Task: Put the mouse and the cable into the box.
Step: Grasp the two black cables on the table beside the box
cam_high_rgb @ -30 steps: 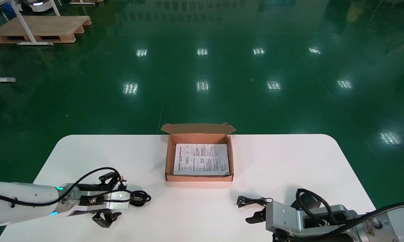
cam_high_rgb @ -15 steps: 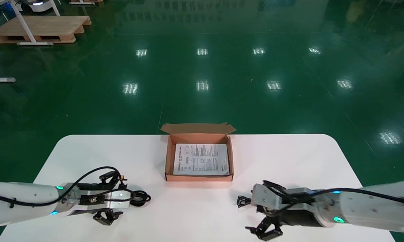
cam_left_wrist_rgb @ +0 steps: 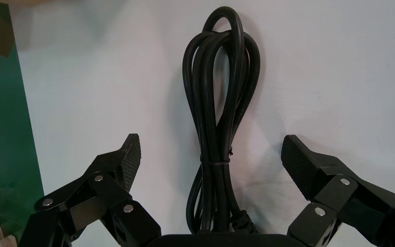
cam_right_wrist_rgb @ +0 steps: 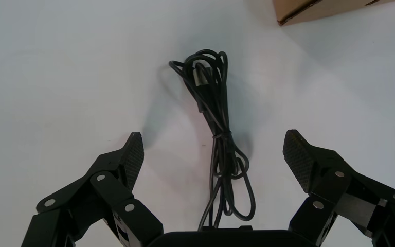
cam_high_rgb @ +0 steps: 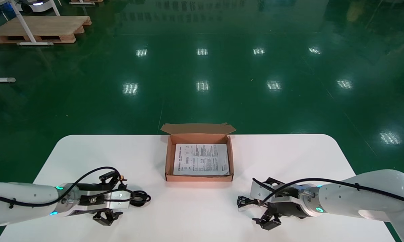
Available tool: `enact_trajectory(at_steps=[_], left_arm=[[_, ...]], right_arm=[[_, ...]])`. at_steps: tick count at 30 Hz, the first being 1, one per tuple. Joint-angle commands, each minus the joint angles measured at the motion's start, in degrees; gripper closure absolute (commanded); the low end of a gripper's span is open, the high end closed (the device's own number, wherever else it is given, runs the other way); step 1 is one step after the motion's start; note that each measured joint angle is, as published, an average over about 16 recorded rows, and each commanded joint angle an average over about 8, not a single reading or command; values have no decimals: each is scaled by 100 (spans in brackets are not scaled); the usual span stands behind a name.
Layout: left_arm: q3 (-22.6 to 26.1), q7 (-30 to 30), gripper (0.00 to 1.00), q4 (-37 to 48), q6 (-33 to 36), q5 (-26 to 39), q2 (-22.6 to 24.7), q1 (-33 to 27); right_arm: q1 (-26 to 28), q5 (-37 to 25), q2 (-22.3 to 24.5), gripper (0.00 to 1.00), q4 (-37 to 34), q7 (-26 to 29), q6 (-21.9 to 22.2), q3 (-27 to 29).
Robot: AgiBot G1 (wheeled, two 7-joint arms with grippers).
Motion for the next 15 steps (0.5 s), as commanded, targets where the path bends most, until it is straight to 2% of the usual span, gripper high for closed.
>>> enact_trajectory(at_steps=[1,3,4,11,12,15], left_arm=[[0,-1,0,-1,0,1,0,0],[1,-1,0,-1,-1,1,0,0],[1,-1,4,0,-2,1,1,1],[0,-2,91,0,-2,0,1,2],[0,-2,99,0,-1,0,0,2],[-1,-2,100,-1,1,0,-1,2]], right_arm=[[36,36,-72,0,-221,-149,62,16],[71,53,-123,0,-366,-236,110,28],[85,59,-142,6,-421,-265,129,33],[118,74,-177,94,-520,-303,170,47],[116,74,-171,100,-507,-298,165,47],[106,75,-157,100,-468,-283,150,45]])
